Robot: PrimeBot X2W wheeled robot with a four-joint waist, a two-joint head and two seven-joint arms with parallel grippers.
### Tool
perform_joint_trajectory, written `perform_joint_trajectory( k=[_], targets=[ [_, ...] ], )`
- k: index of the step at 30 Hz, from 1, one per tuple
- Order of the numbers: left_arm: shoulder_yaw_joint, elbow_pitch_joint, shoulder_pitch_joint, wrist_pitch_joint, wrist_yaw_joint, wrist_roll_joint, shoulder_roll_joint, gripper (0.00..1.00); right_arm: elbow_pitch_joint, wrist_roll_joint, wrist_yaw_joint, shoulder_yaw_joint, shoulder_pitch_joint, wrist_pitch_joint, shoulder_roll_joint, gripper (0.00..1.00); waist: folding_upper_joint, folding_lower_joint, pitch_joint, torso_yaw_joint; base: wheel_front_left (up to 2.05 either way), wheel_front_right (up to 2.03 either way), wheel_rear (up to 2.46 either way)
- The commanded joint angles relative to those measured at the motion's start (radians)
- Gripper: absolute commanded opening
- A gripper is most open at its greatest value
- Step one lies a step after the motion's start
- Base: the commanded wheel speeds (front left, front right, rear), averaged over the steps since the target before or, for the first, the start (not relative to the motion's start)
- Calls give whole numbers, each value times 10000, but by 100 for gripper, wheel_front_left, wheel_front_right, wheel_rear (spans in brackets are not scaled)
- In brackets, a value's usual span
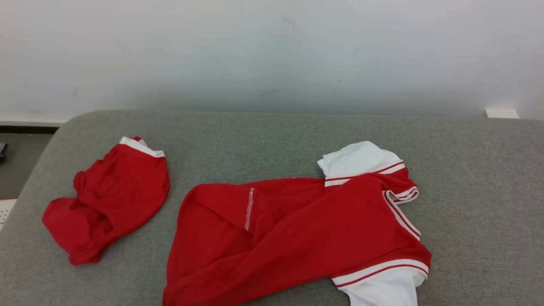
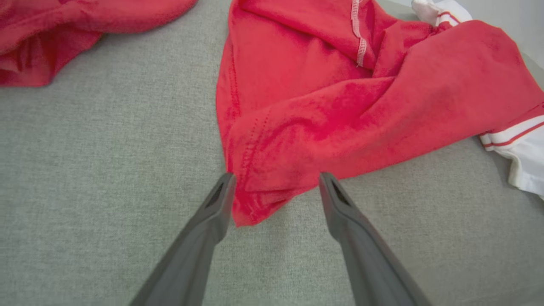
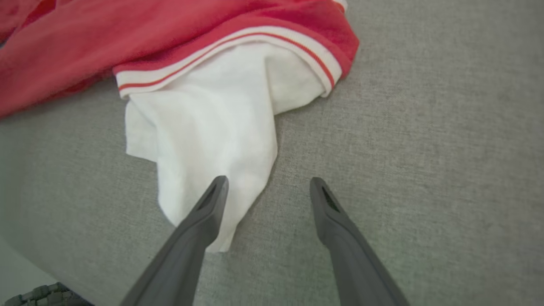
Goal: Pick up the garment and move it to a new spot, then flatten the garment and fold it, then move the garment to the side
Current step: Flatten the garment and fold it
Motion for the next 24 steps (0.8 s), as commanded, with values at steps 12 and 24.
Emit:
perform_joint_trajectory(
  k=[12, 24],
  targets=[
    [-325, 118, -344, 385, -107, -352, 400, 100, 1233, -151, -25, 828, -1010, -374, 550, 100, 0, 0, 594, 339, 0, 0, 0],
    [-425, 918, -629, 121, 90, -518, 409, 100, 1686, 7, -28, 1111, -1243, -675, 342, 100, 0, 0, 743, 92, 0, 0, 0]
  ],
)
